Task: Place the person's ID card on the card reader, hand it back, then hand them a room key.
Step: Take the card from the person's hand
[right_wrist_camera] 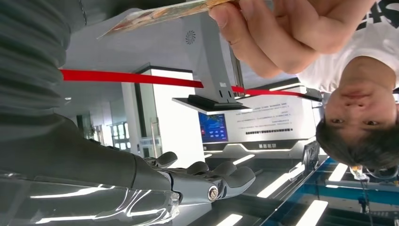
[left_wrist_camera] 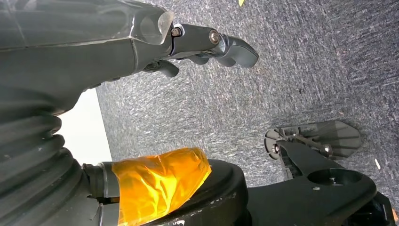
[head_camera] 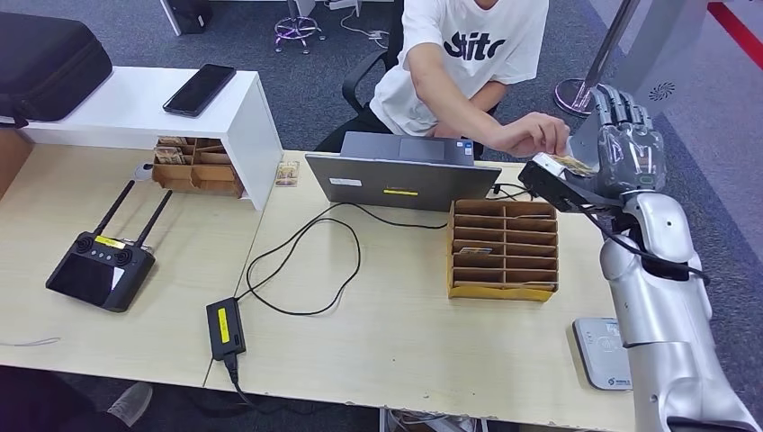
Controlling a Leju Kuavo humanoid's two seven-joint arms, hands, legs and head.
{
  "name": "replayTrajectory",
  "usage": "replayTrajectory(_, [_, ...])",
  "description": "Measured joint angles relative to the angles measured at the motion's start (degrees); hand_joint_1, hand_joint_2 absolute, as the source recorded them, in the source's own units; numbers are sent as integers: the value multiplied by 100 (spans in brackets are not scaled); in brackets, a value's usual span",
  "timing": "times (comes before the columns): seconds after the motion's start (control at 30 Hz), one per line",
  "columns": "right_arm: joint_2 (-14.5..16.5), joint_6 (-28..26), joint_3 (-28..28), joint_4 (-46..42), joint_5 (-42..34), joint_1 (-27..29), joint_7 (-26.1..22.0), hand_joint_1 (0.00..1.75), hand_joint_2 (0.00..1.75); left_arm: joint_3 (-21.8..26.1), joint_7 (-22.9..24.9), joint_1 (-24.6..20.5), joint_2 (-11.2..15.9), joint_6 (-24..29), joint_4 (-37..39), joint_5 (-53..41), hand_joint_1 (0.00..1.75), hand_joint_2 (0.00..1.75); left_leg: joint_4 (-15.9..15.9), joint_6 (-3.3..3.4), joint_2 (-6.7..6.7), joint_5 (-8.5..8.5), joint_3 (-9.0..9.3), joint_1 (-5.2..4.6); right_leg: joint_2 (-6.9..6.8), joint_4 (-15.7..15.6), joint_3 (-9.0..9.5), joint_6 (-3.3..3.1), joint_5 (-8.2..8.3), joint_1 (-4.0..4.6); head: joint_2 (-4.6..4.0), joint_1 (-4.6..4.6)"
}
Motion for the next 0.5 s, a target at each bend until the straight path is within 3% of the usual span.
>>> replayTrajectory(0.5, [140,4,-117,-205,-63,87,-98,175,175,-13,-15,1,3,5,0,-17,0,175,0,0,-1,0,-1,0,-1,0,-1,0,0,0,0,1])
